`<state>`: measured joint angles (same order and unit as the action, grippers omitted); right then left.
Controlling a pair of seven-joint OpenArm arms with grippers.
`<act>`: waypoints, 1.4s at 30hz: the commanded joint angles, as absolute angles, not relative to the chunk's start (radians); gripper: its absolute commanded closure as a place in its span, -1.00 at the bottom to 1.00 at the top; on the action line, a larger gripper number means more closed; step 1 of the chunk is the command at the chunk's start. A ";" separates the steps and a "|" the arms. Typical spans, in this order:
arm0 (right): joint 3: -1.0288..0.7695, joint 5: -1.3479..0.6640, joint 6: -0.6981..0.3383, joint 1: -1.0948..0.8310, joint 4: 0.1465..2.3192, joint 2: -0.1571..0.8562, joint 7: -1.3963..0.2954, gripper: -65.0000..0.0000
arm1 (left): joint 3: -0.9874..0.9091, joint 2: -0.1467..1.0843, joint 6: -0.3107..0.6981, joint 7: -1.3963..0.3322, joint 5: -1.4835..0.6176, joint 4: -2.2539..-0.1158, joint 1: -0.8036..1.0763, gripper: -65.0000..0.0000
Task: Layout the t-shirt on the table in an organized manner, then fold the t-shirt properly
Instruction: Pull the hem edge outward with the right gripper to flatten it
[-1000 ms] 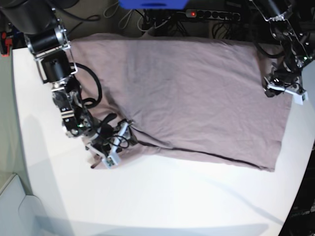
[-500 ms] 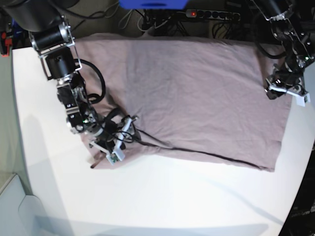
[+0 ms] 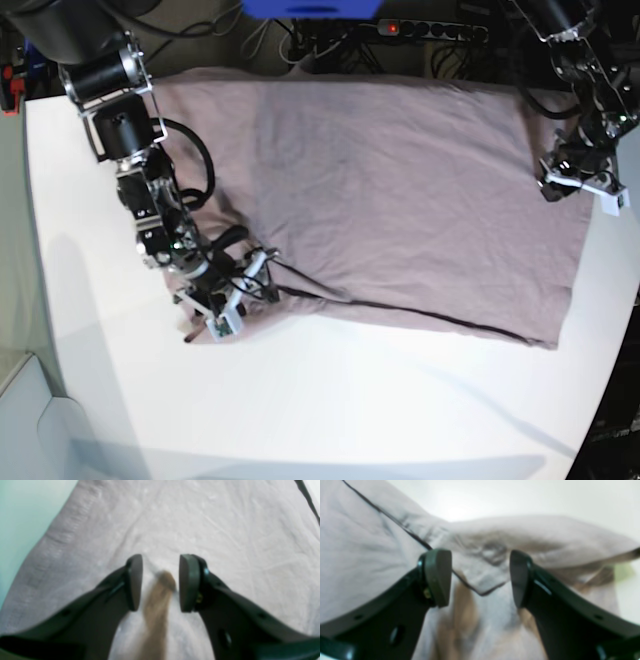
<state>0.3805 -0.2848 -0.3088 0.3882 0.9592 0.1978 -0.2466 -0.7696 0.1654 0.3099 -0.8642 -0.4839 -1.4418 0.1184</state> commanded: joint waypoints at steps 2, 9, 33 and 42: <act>0.377 -0.289 -0.306 0.417 0.935 0.191 -0.203 -0.12 | -0.769 0.179 0.312 -0.849 -0.499 -1.457 0.110 0.26; 0.378 -0.289 -0.306 0.410 0.860 0.171 -0.136 -0.12 | -0.768 0.179 0.312 -0.849 -0.499 -1.457 0.110 0.26; 0.367 -0.291 -0.306 0.581 0.865 0.143 -0.134 1.00 | -0.768 0.179 0.312 -0.849 -0.499 -1.461 0.127 0.26; 0.369 -0.291 -0.306 0.633 0.865 0.105 -0.133 0.71 | -0.768 0.179 0.312 -0.849 -0.499 -1.468 0.137 0.26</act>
